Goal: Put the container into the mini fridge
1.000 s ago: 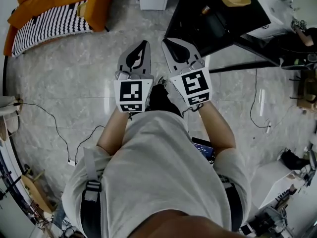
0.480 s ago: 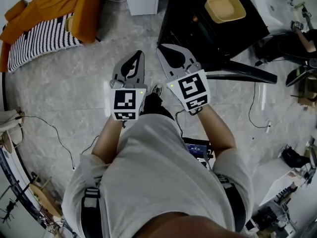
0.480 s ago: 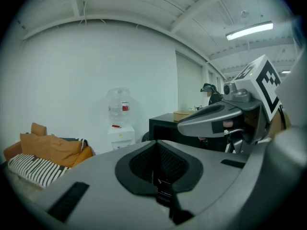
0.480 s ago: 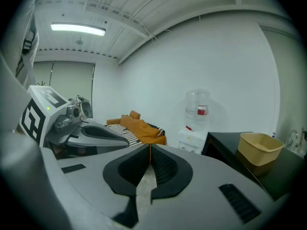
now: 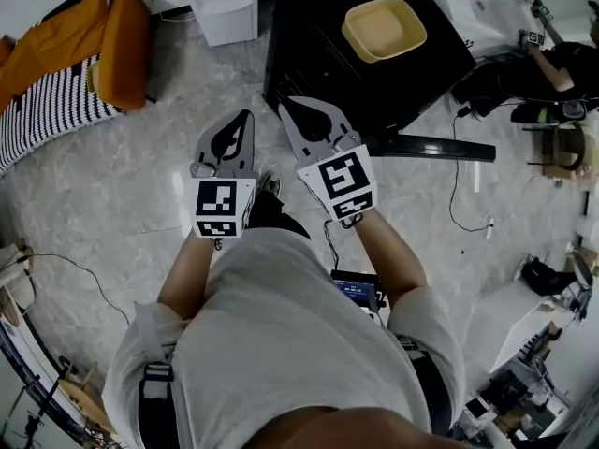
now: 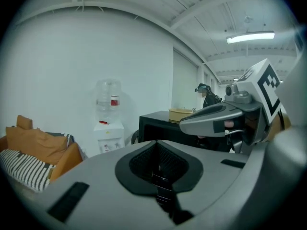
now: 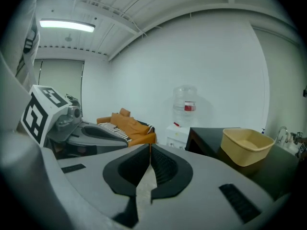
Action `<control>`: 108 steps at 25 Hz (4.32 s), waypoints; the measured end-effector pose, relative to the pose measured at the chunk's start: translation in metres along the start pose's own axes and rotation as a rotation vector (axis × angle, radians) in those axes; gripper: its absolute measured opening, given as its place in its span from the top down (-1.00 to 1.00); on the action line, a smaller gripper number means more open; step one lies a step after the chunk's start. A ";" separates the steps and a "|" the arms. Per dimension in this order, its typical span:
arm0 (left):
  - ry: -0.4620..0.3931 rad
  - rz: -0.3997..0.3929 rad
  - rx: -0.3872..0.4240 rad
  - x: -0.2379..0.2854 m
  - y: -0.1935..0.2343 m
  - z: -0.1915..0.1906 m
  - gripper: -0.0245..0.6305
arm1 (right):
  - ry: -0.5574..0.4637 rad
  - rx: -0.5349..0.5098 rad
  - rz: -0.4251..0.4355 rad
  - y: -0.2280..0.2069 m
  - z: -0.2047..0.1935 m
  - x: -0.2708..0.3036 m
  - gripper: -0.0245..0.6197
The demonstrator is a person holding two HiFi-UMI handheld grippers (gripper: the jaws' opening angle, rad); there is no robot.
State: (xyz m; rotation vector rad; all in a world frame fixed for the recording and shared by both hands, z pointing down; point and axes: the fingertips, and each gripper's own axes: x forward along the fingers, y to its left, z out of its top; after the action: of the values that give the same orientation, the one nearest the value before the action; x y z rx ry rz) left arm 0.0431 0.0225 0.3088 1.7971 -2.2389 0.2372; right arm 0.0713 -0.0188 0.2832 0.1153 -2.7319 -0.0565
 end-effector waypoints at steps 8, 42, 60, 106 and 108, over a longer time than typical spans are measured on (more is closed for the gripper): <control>0.021 -0.229 0.111 0.063 0.001 0.017 0.89 | 0.048 0.000 -0.176 -0.025 -0.011 0.010 0.80; -0.050 -0.882 0.194 0.157 -0.010 0.083 0.89 | 0.418 0.117 -0.672 -0.123 0.017 -0.009 0.80; -0.026 -0.936 0.169 0.197 -0.060 0.100 0.89 | 0.555 0.032 -0.506 -0.177 0.000 -0.020 0.79; 0.007 -0.847 0.139 0.174 0.004 0.069 0.89 | 0.754 -0.161 -0.540 -0.150 -0.012 0.021 0.74; 0.008 -0.847 0.141 0.170 0.007 0.068 0.89 | 0.750 -0.164 -0.542 -0.146 -0.010 0.023 0.74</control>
State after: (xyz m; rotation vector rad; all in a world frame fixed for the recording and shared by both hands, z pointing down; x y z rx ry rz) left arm -0.0050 -0.1541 0.2959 2.6041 -1.2935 0.2224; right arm 0.0648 -0.1667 0.2935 0.6773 -1.8776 -0.3175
